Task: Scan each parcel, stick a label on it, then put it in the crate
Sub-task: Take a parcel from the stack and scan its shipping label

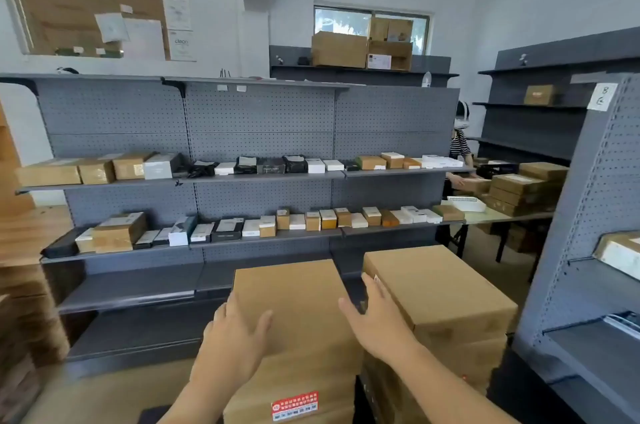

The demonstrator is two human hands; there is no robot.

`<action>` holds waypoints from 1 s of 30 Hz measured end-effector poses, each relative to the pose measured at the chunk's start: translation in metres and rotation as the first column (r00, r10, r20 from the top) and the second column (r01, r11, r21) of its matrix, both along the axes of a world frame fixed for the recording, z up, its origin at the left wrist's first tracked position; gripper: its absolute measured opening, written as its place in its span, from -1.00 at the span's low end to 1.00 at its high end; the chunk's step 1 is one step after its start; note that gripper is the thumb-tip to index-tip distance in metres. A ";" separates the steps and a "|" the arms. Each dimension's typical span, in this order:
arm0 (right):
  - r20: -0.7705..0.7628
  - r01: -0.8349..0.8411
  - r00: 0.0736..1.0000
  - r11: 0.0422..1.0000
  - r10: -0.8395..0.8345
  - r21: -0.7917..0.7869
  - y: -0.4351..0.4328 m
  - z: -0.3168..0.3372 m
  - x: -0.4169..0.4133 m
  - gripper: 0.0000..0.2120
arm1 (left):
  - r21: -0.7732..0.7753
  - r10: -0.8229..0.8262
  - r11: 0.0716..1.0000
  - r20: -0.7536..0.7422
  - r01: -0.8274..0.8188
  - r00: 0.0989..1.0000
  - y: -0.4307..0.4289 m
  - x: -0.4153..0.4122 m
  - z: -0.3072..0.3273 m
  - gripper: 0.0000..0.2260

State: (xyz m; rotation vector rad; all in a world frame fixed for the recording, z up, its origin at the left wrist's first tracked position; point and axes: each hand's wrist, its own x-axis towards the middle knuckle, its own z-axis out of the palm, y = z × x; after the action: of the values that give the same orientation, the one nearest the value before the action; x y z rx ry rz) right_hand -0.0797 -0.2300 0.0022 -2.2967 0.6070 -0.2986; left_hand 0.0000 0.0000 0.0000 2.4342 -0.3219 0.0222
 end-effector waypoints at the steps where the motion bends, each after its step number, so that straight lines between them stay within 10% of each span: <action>1: 0.002 0.011 1.000 0.998 -0.012 0.065 -0.002 -0.006 0.006 -0.19 | -0.053 0.028 0.998 -0.044 -0.030 0.999 -0.001 0.008 -0.007 -0.31; 9: -0.128 0.061 0.991 0.959 -0.026 0.278 -0.007 -0.031 0.023 -0.06 | -0.079 0.091 0.991 -0.162 -0.105 0.983 -0.002 0.026 -0.034 -0.26; 17: -0.083 0.045 0.996 0.949 -0.020 0.313 0.005 -0.038 0.000 -0.57 | -0.234 0.148 0.951 -0.226 -0.201 0.963 0.013 -0.014 -0.032 -0.64; 30: 0.050 -0.023 0.999 0.902 0.002 0.432 0.039 -0.101 -0.254 -0.49 | -0.410 0.197 0.878 -0.164 -0.248 0.967 0.048 -0.266 -0.069 -0.34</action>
State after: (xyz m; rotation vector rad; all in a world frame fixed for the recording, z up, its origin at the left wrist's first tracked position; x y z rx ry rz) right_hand -0.3334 -0.1911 -0.0986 -1.8583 0.5689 -0.1886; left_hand -0.2663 0.0479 -0.0694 2.0096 0.0227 0.0451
